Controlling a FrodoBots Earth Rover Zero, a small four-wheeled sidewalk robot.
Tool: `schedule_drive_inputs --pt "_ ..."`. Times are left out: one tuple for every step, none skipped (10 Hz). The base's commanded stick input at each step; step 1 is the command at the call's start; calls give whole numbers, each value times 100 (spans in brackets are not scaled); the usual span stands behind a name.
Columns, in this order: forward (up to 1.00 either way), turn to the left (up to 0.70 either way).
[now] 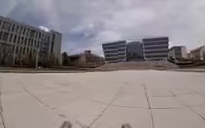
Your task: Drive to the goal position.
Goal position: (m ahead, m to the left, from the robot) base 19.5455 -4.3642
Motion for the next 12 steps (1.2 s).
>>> schedule_drive_inputs --pt "70 0" --pt "70 0" --pt "70 0" --pt "70 0" --pt "70 0" --pt "70 0" --pt "70 0" --pt "70 0" --pt "70 -1" --pt "70 -2" --pt "70 -2" --pt "70 0"
